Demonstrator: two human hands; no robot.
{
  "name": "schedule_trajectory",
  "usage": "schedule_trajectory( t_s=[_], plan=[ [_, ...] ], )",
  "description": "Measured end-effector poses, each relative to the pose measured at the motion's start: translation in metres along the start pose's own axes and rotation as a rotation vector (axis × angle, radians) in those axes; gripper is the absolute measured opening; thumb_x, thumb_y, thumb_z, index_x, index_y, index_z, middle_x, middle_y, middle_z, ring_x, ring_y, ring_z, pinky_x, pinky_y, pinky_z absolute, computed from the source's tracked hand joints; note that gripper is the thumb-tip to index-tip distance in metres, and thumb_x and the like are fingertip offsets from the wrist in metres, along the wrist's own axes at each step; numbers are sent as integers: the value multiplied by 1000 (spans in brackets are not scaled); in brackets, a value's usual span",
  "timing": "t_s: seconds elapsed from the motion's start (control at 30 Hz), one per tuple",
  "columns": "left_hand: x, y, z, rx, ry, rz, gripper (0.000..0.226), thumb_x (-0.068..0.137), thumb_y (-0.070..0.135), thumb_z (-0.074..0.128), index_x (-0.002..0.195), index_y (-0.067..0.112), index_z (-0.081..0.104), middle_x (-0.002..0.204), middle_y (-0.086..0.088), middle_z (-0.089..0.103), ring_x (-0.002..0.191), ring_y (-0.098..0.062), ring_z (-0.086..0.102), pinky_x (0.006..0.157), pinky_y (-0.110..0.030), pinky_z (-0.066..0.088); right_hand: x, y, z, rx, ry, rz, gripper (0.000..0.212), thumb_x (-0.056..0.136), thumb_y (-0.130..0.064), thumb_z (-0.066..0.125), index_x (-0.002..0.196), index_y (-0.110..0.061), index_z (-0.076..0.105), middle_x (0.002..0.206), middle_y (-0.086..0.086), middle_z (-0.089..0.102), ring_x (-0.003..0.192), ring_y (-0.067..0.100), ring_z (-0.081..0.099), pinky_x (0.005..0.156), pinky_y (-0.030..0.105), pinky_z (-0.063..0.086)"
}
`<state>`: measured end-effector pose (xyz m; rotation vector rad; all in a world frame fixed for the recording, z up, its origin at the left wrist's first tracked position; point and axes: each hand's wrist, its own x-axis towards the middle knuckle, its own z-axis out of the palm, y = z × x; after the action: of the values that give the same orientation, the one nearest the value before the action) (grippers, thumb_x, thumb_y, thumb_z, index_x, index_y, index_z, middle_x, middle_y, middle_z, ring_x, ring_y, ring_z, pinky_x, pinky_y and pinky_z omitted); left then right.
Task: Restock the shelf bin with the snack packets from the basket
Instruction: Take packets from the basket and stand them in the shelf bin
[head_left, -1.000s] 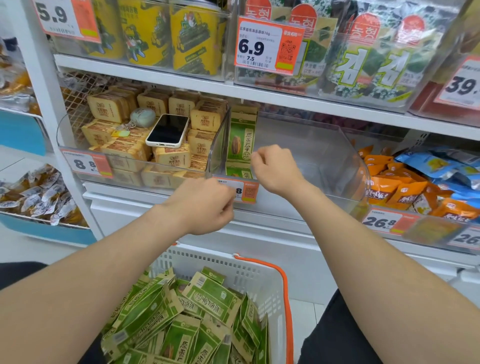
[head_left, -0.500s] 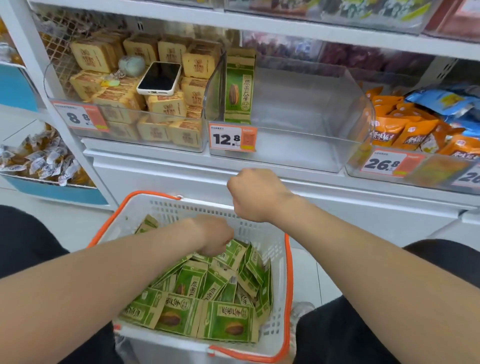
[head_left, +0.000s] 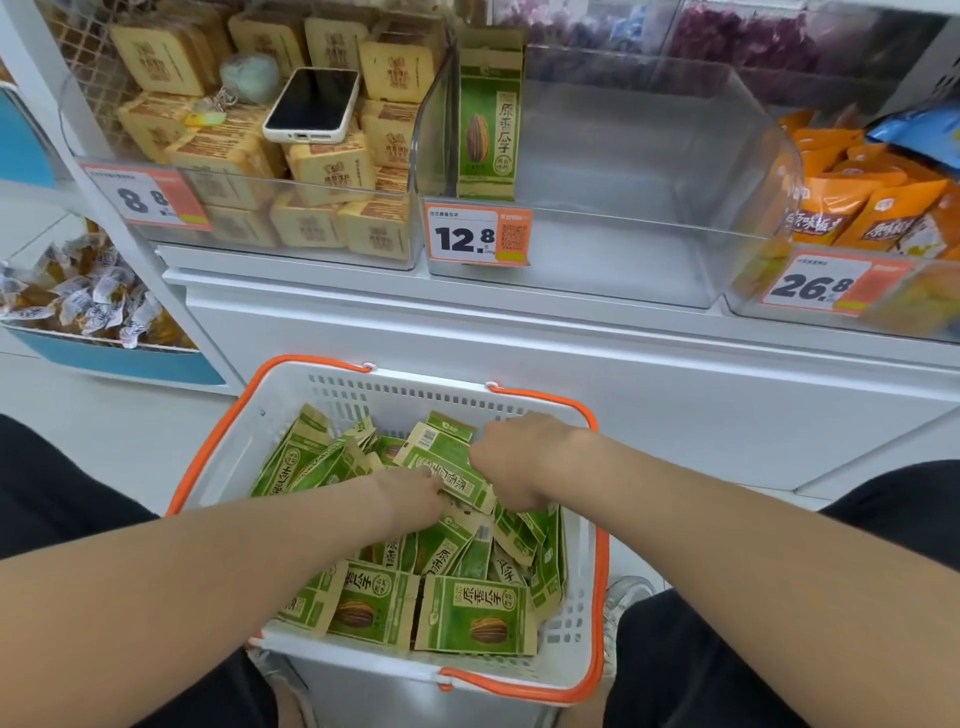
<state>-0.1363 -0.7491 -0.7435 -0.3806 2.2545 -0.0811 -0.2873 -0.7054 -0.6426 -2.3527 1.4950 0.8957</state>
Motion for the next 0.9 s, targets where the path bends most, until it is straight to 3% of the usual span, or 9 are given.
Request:
schedule_trajectory(
  t_s=[0.13, 0.3, 0.37, 0.47, 0.57, 0.67, 0.73, 0.83, 0.9],
  plan=[
    [-4, -20, -8, -159, 1, 9, 39, 97, 22, 74, 134, 13, 67, 143, -9, 56, 134, -31, 51, 102, -44, 50, 8, -1, -4, -27, -1, -11, 32, 94, -2, 58, 73, -17, 40, 84, 3, 53, 62, 16, 51, 56, 31, 49],
    [-12, -52, -19, -737, 101, -89, 42, 101, 22, 70, 140, 14, 57, 140, -6, 63, 127, -27, 60, 106, -44, 49, 15, 4, -14, 28, -39, 2, 23, 95, 0, 60, 82, -15, 48, 81, 1, 51, 64, 16, 53, 58, 30, 49],
    [-17, -69, -23, -844, 245, -91, 41, 100, 29, 70, 139, 21, 58, 136, -1, 64, 122, -23, 61, 106, -46, 50, 16, 13, -18, 139, -10, 30, 5, 96, -5, 56, 96, -10, 57, 86, 4, 55, 79, 22, 63, 79, 38, 59],
    [-26, -88, -33, -1083, 554, -99, 9, 99, 32, 72, 99, 27, 65, 91, 2, 65, 83, -19, 64, 78, -41, 57, 13, 31, -25, 482, 75, 114, 43, 101, -25, 53, 136, -5, 37, 106, 14, 61, 98, 33, 64, 82, 44, 56],
    [-40, -89, -56, -1501, 852, -108, 23, 106, 20, 64, 84, 13, 63, 69, 0, 58, 65, -16, 57, 64, -30, 49, 12, 43, -34, 824, 289, 239, 49, 103, -37, 55, 134, -8, 30, 106, 12, 61, 96, 32, 61, 69, 39, 45],
    [-53, -83, -78, -1782, 1148, -209, 19, 104, 23, 68, 99, 6, 74, 83, -17, 75, 75, -31, 71, 70, -44, 63, 11, 50, -43, 1087, 671, 400, 35, 95, -47, 68, 108, -17, 55, 95, 2, 67, 91, 25, 63, 70, 35, 42],
    [-61, -79, -95, -1955, 1311, -288, 18, 101, 26, 72, 102, 8, 74, 89, -16, 78, 81, -32, 77, 70, -45, 66, 11, 50, -48, 1298, 915, 454, 29, 87, -47, 78, 93, -23, 63, 86, -1, 72, 85, 23, 70, 70, 34, 50],
    [-72, -80, -118, -2112, 1423, -305, 29, 103, 35, 67, 105, 7, 73, 93, -13, 80, 83, -29, 79, 67, -44, 66, 8, 48, -60, 1525, 1147, 469, 27, 80, -45, 83, 81, -25, 66, 74, -1, 74, 73, 24, 73, 71, 44, 61],
    [-76, -78, -130, -2019, 1438, -280, 32, 108, 39, 57, 110, 12, 75, 96, -9, 81, 86, -30, 79, 70, -50, 66, 2, 48, -69, 1560, 1265, 475, 25, 81, -44, 83, 77, -24, 68, 72, -3, 74, 71, 21, 73, 73, 47, 62]
  ],
)
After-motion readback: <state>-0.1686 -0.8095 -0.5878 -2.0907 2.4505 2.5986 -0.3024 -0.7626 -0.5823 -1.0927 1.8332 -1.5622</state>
